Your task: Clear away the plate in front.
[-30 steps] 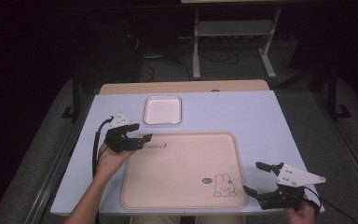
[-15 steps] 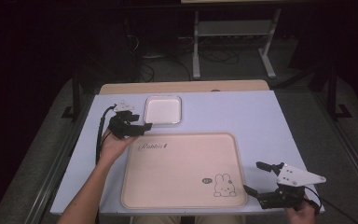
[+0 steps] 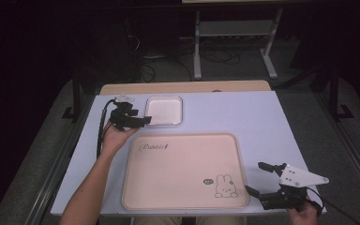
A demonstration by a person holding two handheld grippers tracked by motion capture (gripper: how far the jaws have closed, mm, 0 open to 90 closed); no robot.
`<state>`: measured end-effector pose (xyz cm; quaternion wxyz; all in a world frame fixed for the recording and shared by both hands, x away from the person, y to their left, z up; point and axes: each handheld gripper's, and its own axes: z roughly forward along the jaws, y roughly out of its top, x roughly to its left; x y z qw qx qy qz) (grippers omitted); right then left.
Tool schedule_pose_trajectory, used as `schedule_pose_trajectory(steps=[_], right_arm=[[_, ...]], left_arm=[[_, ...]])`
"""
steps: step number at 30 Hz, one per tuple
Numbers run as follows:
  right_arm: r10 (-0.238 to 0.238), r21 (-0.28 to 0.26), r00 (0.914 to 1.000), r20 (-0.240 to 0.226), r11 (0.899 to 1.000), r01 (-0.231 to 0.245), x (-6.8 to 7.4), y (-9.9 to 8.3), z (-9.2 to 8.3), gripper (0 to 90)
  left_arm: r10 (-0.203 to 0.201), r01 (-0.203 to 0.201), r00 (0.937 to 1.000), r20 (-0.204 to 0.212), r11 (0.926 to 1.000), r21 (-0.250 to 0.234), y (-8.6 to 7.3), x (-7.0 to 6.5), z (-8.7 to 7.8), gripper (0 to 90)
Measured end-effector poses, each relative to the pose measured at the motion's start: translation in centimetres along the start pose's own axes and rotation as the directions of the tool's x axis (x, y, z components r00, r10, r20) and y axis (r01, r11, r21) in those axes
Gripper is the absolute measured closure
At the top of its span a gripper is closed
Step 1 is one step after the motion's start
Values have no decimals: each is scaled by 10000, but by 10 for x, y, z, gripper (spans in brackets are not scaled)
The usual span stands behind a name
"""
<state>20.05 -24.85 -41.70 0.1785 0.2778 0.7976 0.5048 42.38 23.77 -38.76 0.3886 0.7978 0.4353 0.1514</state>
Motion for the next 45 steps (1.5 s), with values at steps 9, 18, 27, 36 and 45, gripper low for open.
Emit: schedule_pose_trajectory(steps=[9,18,27,36,45], right_arm=[[-3,1,10000,8,10000,3,-1,0,0,129],[5,-2,10000,30,10000,-5,-2,-1,0,129],[45,-10,10000,47,10000,-45,-2,-1,-2,129],[-18,43,10000,-42,10000,18,-1,0,0,129],[-4,-11,10000,-70,10000,4,-1,0,0,129]], left_arm=[[-387,388,9992,-114,9992,86,14,10,11,292],[-642,644,9979,-76,9973,344,25,15,29,319],[-908,936,9948,-471,9936,626,20,24,44,365],[-1205,1289,9893,-819,9860,1058,14,30,56,411],[-1434,1604,9818,-1242,9771,1395,8,35,65,420]])
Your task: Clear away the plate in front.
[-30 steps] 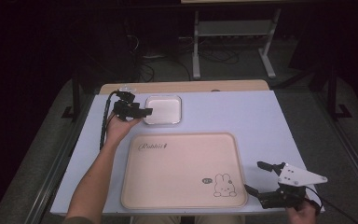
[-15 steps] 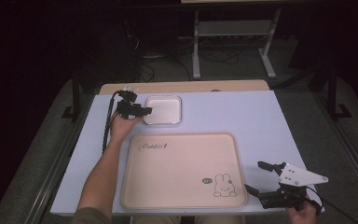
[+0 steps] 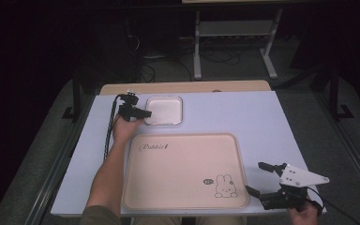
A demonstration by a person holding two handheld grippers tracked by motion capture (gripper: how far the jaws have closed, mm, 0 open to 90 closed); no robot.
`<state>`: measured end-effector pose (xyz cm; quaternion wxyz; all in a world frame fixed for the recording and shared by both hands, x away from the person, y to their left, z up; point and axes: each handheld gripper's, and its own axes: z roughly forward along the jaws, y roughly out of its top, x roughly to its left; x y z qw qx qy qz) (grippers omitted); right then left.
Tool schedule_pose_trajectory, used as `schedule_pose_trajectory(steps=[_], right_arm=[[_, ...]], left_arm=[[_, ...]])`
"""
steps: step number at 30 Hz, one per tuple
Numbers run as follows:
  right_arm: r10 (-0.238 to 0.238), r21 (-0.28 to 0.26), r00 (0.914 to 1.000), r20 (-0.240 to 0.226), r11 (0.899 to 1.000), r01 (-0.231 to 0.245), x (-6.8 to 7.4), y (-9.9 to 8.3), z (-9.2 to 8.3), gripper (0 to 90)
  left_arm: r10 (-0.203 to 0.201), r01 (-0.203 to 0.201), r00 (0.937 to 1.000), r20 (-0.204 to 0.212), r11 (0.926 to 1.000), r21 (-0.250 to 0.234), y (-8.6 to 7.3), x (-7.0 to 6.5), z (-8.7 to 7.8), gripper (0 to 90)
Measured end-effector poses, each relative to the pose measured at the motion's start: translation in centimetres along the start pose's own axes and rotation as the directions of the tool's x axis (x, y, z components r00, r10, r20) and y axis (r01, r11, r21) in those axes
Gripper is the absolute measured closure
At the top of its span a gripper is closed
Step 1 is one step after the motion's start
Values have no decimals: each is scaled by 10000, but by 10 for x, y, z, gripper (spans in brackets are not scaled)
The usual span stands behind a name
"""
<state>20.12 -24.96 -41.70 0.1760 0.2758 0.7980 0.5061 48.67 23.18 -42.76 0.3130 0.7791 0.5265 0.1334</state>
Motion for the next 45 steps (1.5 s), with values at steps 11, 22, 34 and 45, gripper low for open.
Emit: schedule_pose_trajectory(steps=[11,22,34,45], right_arm=[[-46,-4,10000,-31,10000,46,1,1,1,129],[-55,-26,10000,-15,10000,55,0,1,1,129],[37,-155,10000,54,9999,-36,0,2,0,129],[57,-126,10000,25,9999,-57,0,2,0,129]], left_arm=[[-1242,1248,9922,-120,9899,679,-3,5,12,617],[-2270,2251,9735,258,9723,630,-4,9,16,825],[-3607,3592,9265,1075,9327,333,-9,17,18,889],[-3834,3857,9162,1164,9226,22,-9,15,15,889]])
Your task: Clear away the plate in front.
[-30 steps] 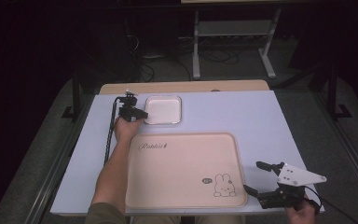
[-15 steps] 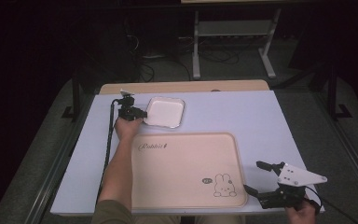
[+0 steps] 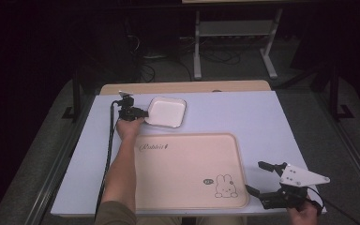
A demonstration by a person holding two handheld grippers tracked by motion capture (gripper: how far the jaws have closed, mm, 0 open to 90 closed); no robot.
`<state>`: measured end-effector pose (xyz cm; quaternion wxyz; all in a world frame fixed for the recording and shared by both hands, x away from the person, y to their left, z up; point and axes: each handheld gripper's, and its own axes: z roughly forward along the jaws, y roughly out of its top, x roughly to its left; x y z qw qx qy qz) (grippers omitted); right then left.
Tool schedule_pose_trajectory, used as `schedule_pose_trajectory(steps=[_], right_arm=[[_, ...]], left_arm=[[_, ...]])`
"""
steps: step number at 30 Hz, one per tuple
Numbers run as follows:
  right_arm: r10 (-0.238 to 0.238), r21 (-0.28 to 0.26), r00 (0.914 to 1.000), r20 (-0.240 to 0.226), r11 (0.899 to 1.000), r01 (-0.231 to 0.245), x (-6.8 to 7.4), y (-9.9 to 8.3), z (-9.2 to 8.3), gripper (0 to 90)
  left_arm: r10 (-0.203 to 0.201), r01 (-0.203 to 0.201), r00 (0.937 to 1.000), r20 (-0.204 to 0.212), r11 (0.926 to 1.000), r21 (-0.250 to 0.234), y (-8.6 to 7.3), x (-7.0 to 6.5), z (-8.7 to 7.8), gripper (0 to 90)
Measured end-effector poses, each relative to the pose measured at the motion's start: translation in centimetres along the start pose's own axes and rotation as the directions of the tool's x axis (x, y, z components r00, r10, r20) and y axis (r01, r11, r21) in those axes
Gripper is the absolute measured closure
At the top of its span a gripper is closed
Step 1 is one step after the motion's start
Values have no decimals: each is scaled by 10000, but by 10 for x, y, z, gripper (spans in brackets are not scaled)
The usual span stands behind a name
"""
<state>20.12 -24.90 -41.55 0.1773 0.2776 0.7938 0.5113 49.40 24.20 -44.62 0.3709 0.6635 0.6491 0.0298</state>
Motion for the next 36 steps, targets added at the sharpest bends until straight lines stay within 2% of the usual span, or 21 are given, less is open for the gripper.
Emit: schedule_pose_trajectory(steps=[5,9,14,22,29,36], right_arm=[[18,-72,10000,56,10000,-17,0,0,-1,129],[64,-88,10000,74,9999,-64,-1,-1,-2,129],[86,-60,10000,36,9999,-86,-1,-1,-2,129],[102,-109,9999,11,9999,-102,0,-1,-1,129],[178,-272,9998,0,9995,-178,1,0,-2,129],[276,-259,9995,128,9993,-272,-1,-2,-3,129]], left_arm=[[-96,95,10000,-10,9990,-438,3,-2,-8,889],[-203,220,9995,229,9968,-774,5,-5,-14,890],[-42,76,9994,356,9955,-940,7,-8,-24,889],[62,43,9979,648,9871,-1603,11,-15,-53,889],[213,-106,9981,575,9833,-1815,10,-21,-76,890],[466,-270,9948,910,9783,-2056,11,-25,-94,890]])
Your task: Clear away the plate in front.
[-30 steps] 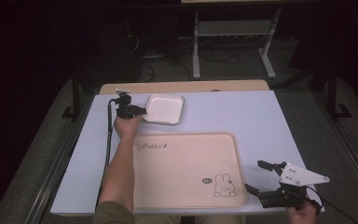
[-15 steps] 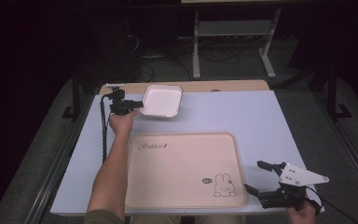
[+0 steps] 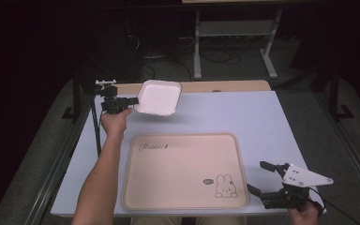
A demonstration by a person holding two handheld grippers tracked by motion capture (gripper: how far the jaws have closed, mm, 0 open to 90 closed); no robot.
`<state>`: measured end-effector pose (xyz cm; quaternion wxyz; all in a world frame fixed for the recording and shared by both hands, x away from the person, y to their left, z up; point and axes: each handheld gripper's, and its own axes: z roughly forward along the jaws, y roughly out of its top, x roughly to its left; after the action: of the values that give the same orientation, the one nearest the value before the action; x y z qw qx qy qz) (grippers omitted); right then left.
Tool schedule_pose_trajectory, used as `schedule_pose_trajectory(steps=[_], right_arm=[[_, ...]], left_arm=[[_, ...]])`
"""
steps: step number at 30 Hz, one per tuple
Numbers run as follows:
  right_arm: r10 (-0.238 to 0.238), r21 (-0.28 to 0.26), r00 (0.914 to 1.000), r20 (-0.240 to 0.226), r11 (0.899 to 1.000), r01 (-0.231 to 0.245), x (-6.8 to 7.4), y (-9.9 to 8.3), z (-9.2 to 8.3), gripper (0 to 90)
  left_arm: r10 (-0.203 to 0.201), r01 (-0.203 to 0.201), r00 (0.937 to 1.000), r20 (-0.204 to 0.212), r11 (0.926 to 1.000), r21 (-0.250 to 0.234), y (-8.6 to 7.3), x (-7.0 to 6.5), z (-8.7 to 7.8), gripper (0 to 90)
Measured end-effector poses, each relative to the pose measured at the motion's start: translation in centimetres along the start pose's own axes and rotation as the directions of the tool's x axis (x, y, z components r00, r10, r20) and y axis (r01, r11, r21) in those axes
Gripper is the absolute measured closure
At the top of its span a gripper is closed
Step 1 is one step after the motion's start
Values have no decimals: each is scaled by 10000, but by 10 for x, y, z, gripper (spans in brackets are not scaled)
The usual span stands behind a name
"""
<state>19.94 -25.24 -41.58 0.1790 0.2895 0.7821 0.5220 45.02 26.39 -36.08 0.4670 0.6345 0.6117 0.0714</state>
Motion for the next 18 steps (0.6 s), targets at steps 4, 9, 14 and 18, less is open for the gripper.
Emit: schedule_pose_trajectory(steps=[4,9,14,18], right_arm=[[45,-44,10000,79,10000,-44,0,0,-1,129],[92,-53,9999,97,9999,-92,-1,-1,-1,129],[68,-83,10000,72,9999,-68,0,0,-1,129],[43,-49,10000,30,10000,-43,0,0,0,129]], left_arm=[[144,-144,9998,103,9999,12,0,-2,-7,890],[345,-348,9985,426,9994,57,-2,-8,-15,890],[423,-420,9959,803,9991,-45,-7,-13,-26,890],[397,-391,9946,958,9992,-80,-13,-14,-34,890]])
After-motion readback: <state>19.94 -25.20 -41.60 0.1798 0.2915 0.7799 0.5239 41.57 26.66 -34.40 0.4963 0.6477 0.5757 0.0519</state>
